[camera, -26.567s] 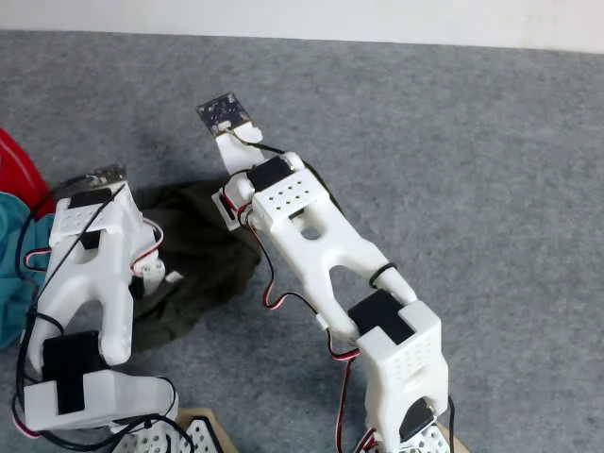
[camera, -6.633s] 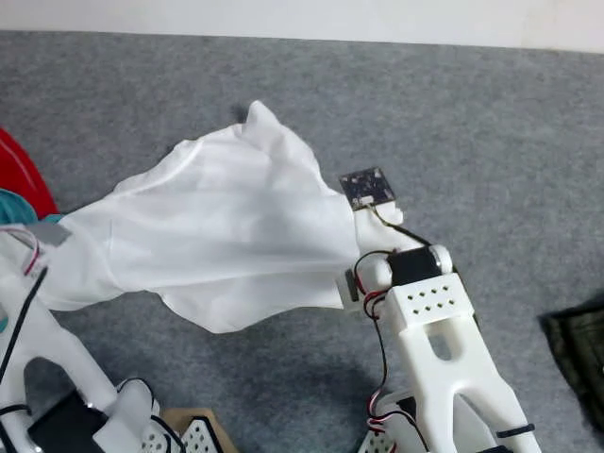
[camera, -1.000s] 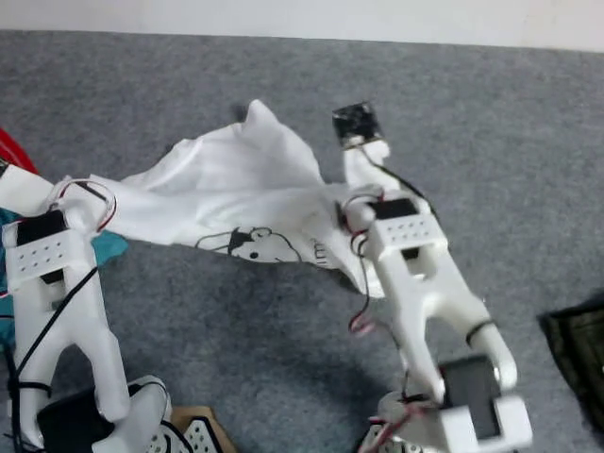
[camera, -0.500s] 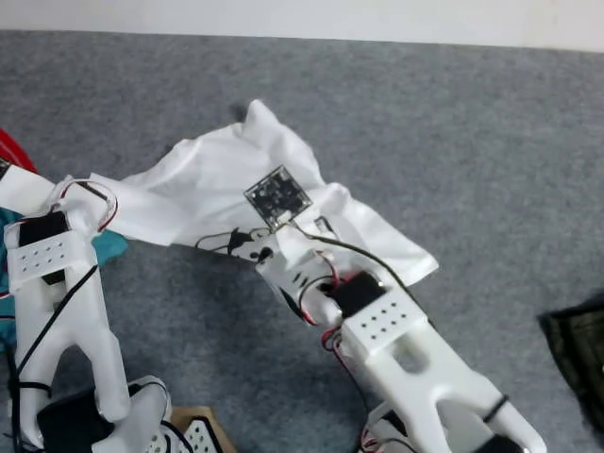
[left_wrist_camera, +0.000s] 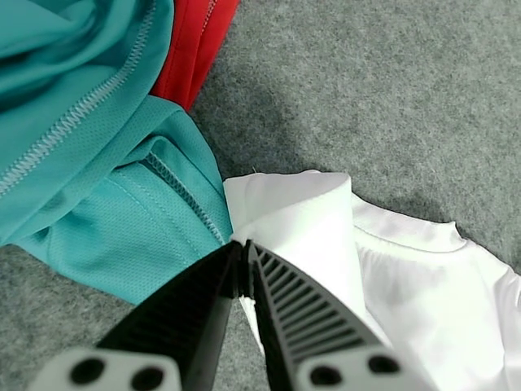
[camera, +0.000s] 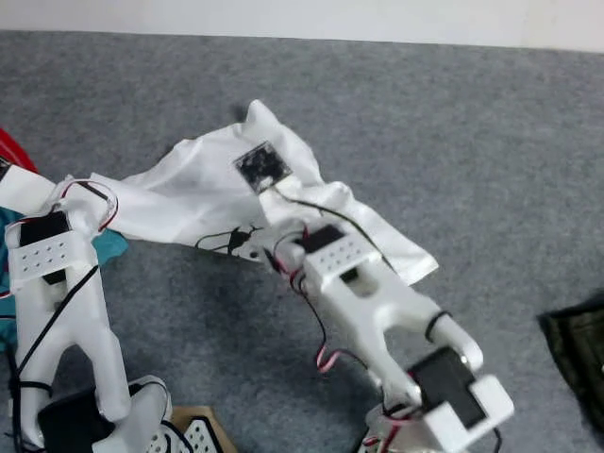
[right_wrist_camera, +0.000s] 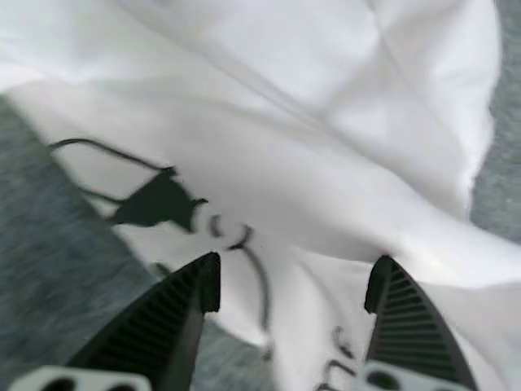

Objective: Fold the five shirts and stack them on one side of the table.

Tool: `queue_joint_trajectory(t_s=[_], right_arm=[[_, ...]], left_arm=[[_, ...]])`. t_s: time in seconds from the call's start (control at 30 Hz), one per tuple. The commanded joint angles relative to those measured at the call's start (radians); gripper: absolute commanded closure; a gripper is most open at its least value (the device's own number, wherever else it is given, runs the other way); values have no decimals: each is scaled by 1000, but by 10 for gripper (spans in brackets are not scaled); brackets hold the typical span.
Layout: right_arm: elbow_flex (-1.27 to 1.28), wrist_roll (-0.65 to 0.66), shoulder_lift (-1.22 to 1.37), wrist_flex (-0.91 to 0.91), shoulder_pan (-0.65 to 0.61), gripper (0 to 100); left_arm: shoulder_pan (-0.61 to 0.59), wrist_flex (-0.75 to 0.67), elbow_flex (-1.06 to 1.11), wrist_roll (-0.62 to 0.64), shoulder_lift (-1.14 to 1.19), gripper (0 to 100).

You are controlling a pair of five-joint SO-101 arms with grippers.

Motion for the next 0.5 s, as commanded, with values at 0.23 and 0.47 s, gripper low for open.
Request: queue_joint_trajectory(t_s=[0.23,0.47], right_arm=[[-156,-14,94,-21,90,861],[-179,-14,130,-16,94,861]], left_arm=[[18,-12,1,0,-27,989],[18,-17,10,-2,-27,989]])
